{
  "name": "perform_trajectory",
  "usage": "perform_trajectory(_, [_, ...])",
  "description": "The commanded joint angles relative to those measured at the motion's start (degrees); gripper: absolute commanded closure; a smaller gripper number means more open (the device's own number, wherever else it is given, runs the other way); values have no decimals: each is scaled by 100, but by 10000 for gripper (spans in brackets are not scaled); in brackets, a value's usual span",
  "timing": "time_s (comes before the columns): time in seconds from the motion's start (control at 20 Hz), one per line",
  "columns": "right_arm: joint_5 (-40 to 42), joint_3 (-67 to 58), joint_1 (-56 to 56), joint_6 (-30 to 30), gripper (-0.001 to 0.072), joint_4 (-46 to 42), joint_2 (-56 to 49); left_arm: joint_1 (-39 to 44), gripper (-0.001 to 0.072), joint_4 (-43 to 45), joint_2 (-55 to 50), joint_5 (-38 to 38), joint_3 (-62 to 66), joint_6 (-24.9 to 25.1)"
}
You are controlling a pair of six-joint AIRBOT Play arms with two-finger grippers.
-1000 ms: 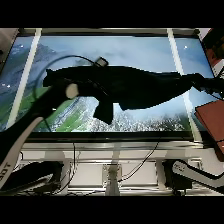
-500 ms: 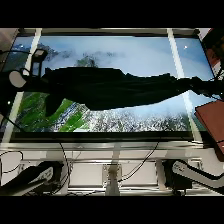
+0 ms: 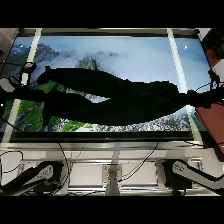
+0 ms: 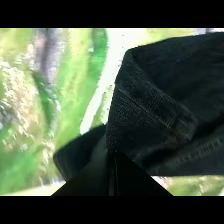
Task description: Fold the clothes and pants, and hang the long-sleeved shirts on hangers.
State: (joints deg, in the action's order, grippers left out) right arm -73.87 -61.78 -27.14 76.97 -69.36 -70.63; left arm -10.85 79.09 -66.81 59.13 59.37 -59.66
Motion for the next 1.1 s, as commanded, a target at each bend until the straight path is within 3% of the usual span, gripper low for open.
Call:
perform_trajectory(0.0, [92, 455, 4, -15, 674, -52, 264, -33, 679, -157, -227, -461, -17, 208])
perform_trajectory(0.25, [404, 1685, 4, -15, 674, 44, 1021, -31, 678, -905, -804, -1027, -17, 208])
perform_trajectory(0.4, [538, 2133, 4, -11, 674, 33, 1429, -33, 678, -927, -933, -1530, -17, 210])
perform_trajectory(0.85, [1410, 2234, 2, -144, 674, -118, 1598, -33, 678, -673, -929, -3864, -15, 203])
perform_trajectory(1.05, [2356, 2232, 4, -144, 674, -52, 1598, -33, 678, -675, -955, -4295, -17, 203])
